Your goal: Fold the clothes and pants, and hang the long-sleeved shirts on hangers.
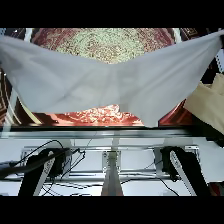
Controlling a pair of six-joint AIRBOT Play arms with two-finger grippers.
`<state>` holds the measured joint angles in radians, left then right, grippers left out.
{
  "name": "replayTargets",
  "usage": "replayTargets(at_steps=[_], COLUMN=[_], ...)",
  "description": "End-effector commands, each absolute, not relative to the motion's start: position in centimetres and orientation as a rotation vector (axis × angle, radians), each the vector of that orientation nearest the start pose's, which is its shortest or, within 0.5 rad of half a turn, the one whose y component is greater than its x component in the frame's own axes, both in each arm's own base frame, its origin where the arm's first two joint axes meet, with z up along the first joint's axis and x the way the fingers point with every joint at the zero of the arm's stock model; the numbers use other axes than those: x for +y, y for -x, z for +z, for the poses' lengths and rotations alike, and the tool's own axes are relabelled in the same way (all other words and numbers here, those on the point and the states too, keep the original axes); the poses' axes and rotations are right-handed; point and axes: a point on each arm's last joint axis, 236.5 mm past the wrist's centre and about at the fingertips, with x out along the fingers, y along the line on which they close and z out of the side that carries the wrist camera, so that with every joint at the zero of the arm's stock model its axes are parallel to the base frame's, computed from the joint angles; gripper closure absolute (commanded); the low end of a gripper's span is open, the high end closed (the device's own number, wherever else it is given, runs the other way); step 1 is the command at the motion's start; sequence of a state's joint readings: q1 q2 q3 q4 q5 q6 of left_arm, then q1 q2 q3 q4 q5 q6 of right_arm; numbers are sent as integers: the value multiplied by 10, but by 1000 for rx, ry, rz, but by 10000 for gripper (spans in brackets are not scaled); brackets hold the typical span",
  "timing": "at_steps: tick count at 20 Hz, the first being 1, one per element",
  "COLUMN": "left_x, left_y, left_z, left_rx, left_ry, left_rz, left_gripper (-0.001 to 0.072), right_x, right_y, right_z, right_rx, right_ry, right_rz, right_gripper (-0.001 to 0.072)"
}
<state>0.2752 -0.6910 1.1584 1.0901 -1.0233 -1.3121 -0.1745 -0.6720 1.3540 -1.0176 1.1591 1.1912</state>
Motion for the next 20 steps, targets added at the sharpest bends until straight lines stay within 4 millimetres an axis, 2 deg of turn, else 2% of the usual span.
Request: replayTargets(at_steps=[1, 3, 4, 5, 7, 9, 10, 11, 12, 13, 14, 15, 16, 17, 18, 19, 20], left_x=[-19, -37, -46, -53, -66, -65, -56, -45, -36, -27, -22, -18, -9, 5, 18, 20, 12], left_y=[-345, -354, -360, -371, -404, -435, -446, -452, -452, -446, -431, -406, -375, -339, -311, -290, -273], left_z=[128, 52, 22, -1, -27, -30, -26, -21, -19, -18, -21, -27, -36, -46, -54, -59, -62], left_rx=[854, 1016, 1073, 1100, 1060, 966, 917, 885, 878, 897, 953, 1054, 1174, 1315, 1419, 1481, 1507], left_ry=[269, 241, 230, 237, 336, 463, 483, 469, 441, 423, 411, 389, 344, 289, 265, 307, 391], left_rz=[-193, -259, -281, -284, -257, -194, -158, -133, -123, -121, -136, -163, -181, -184, -174, -173, -184], left_gripper=[696, 696, 695, 695, 695, 695, 683, 541, 228, -13, 8, 14, 47, 179, 233, 232, 232], right_x=[62, 60, 59, 55, 44, 32, 28, 25, 22, 21, 21, 21, 21, 21, 21, 21, 21], right_y=[-330, -352, -361, -370, -391, -414, -423, -429, -433, -434, -434, -434, -434, -433, -433, -433, -433], right_z=[233, 157, 122, 86, 34, 8, 1, -3, -3, -2, -2, -2, -3, -3, -3, -3, -3], right_rx=[681, 857, 928, 990, 1046, 1038, 1024, 1010, 995, 989, 989, 990, 992, 994, 995, 996, 996], right_ry=[-117, -213, -258, -296, -345, -366, -376, -378, -379, -377, -375, -371, -370, -370, -370, -370, -370], right_rz=[385, 386, 375, 350, 290, 234, 212, 195, 184, 181, 182, 182, 181, 183, 184, 184, 184], right_gripper=[699, 698, 699, 698, 698, 699, 699, 698, 695, 644, 522, 379, 324, 325, 325, 326, 326])
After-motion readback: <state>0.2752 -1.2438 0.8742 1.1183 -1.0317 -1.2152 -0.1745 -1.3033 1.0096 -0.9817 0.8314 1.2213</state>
